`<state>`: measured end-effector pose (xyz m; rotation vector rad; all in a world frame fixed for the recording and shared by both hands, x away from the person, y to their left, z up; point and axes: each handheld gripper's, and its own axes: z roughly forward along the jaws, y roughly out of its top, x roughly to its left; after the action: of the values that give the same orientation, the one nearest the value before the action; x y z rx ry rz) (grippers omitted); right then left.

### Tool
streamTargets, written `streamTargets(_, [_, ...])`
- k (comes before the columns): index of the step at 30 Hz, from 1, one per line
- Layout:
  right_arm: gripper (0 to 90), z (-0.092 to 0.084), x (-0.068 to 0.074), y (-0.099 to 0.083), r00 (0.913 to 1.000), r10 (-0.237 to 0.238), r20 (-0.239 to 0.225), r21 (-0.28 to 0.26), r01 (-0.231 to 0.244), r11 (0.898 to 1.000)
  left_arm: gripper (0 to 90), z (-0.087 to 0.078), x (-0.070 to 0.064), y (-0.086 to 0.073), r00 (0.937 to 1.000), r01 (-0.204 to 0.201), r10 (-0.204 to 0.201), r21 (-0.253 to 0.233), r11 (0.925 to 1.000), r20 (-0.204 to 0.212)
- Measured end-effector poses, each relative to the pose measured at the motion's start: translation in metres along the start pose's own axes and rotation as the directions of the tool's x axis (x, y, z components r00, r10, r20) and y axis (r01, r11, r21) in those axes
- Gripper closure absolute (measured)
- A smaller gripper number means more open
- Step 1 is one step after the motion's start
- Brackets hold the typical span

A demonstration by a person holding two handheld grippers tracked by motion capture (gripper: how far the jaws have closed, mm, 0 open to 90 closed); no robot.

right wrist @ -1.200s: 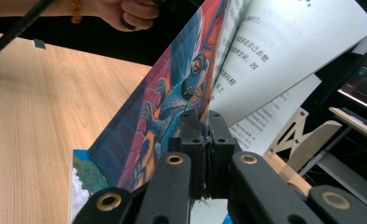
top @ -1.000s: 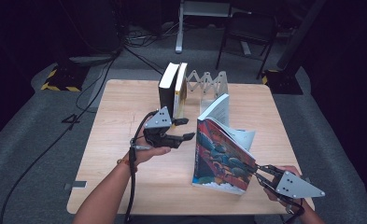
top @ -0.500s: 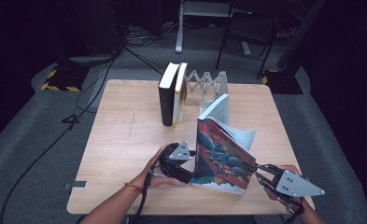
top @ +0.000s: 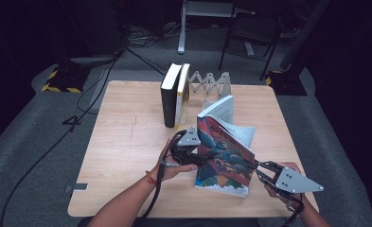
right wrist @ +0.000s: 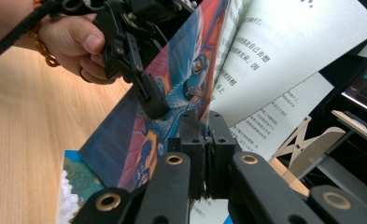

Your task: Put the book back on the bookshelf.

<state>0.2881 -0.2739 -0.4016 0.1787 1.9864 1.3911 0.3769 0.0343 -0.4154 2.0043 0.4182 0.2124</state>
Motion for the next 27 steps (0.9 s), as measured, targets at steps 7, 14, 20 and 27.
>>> streamTargets(7, [87.6, 0.007, -0.010, -0.001, 0.9995, 0.029, 0.010, 0.014, -0.029, 0.999, 65.3, -0.008, -0.010, 0.005, 0.9978, -0.066, 0.066, -0.013, 0.9978, -0.004])
streamTargets(14, [86.9, 0.014, -0.022, -0.004, 0.9979, 0.058, 0.028, 0.048, -0.059, 0.997, 68.0, -0.019, -0.012, 0.009, 0.9923, -0.103, 0.100, -0.049, 0.9935, -0.074])
streamTargets(20, [82.4, 0.023, -0.035, -0.006, 0.9915, 0.101, 0.081, 0.051, -0.106, 0.993, 72.2, -0.021, -0.009, 0.006, 0.9862, -0.146, 0.142, -0.040, 0.9885, -0.086])
streamTargets(27, [63.1, 0.022, -0.046, -0.009, 0.9638, 0.186, 0.191, 0.034, -0.196, 0.980, 73.5, -0.023, -0.015, -0.001, 0.9833, -0.173, 0.171, -0.031, 0.9845, -0.063])
